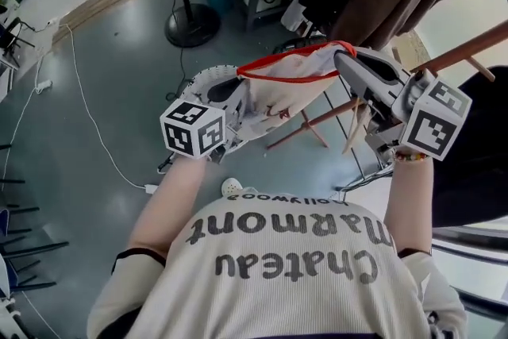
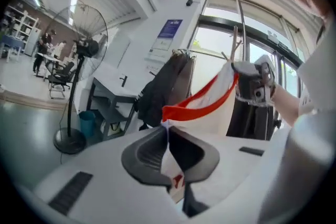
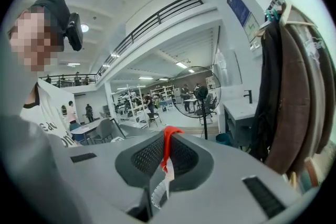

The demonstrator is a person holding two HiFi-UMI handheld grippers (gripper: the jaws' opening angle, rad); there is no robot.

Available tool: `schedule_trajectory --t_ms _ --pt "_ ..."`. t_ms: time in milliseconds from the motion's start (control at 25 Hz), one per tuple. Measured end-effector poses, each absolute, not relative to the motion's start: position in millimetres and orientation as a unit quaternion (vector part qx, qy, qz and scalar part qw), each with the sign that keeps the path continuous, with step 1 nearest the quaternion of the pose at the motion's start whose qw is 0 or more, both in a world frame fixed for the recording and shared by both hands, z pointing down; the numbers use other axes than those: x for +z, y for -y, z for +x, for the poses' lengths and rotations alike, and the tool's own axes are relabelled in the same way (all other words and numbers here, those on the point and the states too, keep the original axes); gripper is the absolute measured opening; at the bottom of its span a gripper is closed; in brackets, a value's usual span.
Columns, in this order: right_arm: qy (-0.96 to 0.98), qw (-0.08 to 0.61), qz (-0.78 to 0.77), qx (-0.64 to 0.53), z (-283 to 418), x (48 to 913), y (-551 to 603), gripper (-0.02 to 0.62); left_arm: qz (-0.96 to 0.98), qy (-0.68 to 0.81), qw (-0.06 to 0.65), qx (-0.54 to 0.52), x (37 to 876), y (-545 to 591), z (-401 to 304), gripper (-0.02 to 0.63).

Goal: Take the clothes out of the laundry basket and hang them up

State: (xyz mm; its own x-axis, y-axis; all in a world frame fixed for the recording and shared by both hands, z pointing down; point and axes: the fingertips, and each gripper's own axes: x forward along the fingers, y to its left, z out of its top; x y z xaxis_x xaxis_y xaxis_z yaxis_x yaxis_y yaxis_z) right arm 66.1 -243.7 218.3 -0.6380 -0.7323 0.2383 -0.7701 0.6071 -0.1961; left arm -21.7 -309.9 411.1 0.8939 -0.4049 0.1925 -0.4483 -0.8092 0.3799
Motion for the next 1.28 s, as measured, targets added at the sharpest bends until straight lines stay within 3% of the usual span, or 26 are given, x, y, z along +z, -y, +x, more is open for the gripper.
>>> schedule_trajectory --t_ms 200,400,560,920,1280 --pt "0.856 0.041 0.489 0.162 113.2 237.6 218.2 0.040 0.947 0.282 0.153 -0.027 311.1 297.4 -57.5 0.020" --pt "0.885 -0.012 0.448 0.131 104.5 213.8 170.1 0.040 0.938 0.328 0.067 -0.089 210.7 226.3 -82.0 0.020" --pt "0.885 -0.001 0.458 0.079 107.0 180.3 102.7 0.040 0.932 0.342 0.021 -0.117 159.8 152.1 -85.6 0.020" --pt "0.868 -0.036 0.493 -0.034 131.4 101.5 -31.5 0.040 0.928 0.345 -0.015 -0.140 110.9 43.7 -66.8 0.020" --pt "0.805 0.010 0.588 -0.077 175.3 71.4 -106.3 0.040 0.961 0.239 0.035 -0.136 114.8 5.7 -0.3 0.020"
